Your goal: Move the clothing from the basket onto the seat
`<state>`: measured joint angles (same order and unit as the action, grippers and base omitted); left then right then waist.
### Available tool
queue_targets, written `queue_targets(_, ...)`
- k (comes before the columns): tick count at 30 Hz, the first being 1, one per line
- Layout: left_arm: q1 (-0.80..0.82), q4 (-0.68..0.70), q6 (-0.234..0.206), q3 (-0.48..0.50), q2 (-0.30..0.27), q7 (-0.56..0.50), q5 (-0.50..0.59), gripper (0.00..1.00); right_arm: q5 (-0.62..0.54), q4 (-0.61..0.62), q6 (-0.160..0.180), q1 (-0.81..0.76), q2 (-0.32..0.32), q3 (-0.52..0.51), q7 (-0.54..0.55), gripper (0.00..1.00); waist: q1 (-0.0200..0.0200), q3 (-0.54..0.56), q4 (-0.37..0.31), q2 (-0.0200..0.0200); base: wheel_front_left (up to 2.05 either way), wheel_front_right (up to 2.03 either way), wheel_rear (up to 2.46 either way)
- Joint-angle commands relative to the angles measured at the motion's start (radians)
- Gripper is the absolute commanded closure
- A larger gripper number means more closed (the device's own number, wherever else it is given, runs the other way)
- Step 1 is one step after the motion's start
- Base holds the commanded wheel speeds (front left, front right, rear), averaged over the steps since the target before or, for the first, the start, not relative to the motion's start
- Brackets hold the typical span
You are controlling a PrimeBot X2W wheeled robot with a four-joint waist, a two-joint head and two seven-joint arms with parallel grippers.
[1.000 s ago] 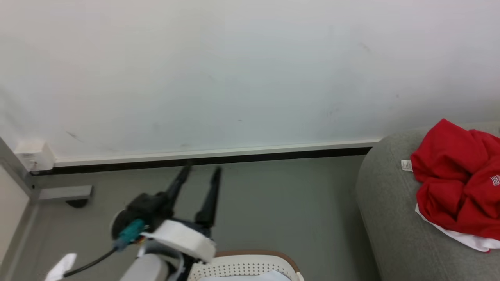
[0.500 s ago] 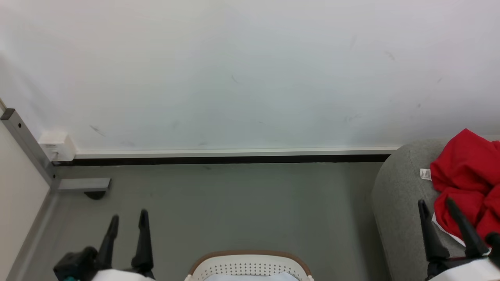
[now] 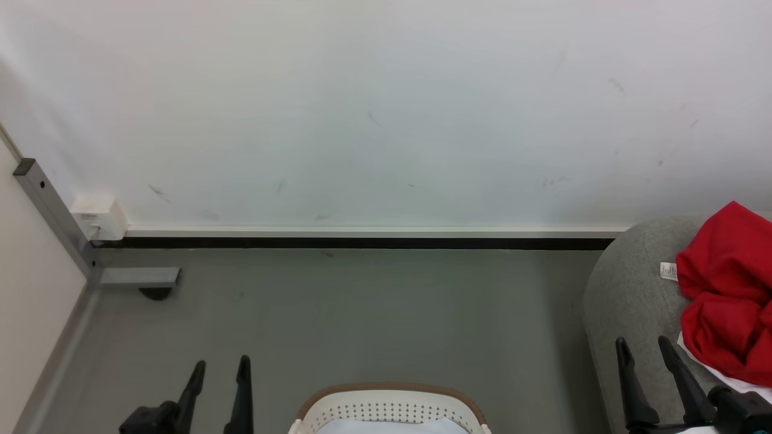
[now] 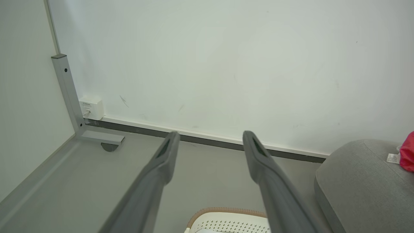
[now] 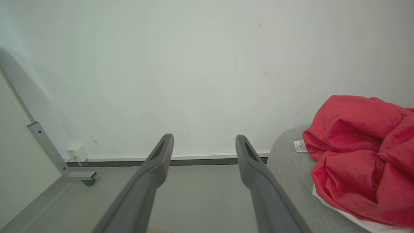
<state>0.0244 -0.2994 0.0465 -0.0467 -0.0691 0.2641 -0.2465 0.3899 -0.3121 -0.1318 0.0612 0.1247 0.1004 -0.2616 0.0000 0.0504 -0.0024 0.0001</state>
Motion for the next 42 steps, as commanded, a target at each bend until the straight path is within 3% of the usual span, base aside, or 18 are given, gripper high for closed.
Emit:
queue_targets(1, 0.007, 0.003, 0.004, 0.003, 0.003, 0.000, 0.014, 0.00, -0.010, 0.003, 0.002, 0.011, -0.001, -0.002, -0.004, 0.00, 0.0000, 0.000, 0.000, -0.0001, 0.00, 0.00, 0.00)
queue_targets(25, 0.018, -0.003, 0.034, 0.031, 0.017, 0.000, 0.035, 0.00, -0.020, -0.020, 0.002, 0.023, -0.002, 0.007, -0.004, 0.00, 0.0000, 0.002, -0.005, -0.0001, 0.00, 0.00, 0.00)
queue_targets(26, 0.011, -0.001, 0.032, 0.031, 0.020, 0.000, 0.041, 1.00, -0.020, -0.016, 0.000, 0.016, -0.004, 0.007, -0.001, 1.00, 0.0000, 0.003, -0.005, -0.0001, 0.00, 0.00, 0.00)
queue_targets(30, -0.006, -0.034, 0.033, 0.033, 0.025, -0.006, 0.033, 1.00, -0.012, -0.041, 0.000, -0.004, -0.008, 0.011, 0.006, 1.00, 0.0000, 0.002, -0.005, -0.0001, 0.00, 0.00, 0.00)
queue_targets(42, 0.014, -0.023, 0.041, 0.057, 0.023, -0.069, -0.194, 1.00, 0.187, -0.024, 0.000, 0.008, -0.018, -0.028, 0.067, 1.00, 0.0000, -0.003, -0.004, -0.0001, 0.00, 0.00, 0.00)
